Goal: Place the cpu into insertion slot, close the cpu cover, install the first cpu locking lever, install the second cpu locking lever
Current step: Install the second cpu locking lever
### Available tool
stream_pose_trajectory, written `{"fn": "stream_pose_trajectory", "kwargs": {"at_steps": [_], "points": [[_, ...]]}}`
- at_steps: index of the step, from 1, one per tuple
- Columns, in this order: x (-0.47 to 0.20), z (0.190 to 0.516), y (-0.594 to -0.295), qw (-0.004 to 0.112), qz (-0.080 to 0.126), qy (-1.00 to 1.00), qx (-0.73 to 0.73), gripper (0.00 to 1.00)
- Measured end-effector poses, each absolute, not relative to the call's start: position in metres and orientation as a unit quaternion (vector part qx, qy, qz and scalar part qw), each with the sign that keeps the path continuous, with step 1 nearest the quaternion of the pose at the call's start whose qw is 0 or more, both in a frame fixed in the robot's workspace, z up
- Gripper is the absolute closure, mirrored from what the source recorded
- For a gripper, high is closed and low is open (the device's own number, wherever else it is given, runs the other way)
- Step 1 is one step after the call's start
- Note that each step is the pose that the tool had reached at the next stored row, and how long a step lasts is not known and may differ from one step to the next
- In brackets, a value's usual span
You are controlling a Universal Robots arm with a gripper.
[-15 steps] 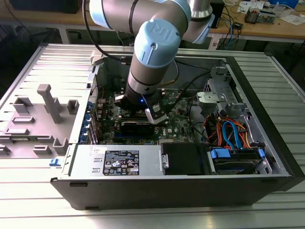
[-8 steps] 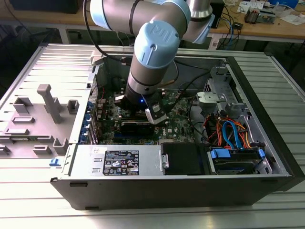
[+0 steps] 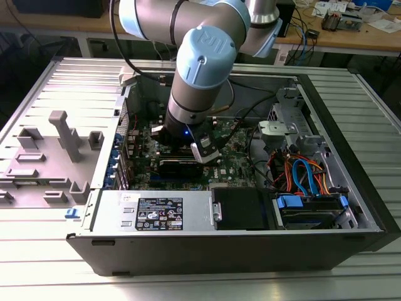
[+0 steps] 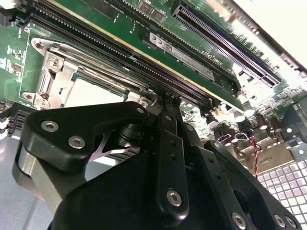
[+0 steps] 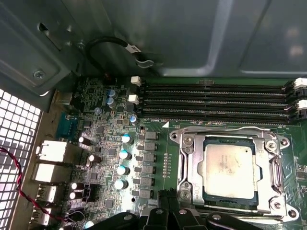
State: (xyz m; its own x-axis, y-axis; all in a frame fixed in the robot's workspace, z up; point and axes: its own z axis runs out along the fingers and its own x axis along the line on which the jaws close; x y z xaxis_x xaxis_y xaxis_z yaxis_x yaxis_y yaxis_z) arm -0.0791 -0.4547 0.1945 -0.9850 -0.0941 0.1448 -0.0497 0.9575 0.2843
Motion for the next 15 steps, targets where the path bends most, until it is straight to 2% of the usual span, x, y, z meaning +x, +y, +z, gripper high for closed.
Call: {"fn": "stream_pose_trajectory", "kwargs": {"at_steps": [15], "points": [[-0.0791, 0.2044, -0.4546, 0.079, -0.14, -0.986, 0.036, 0.89]]}}
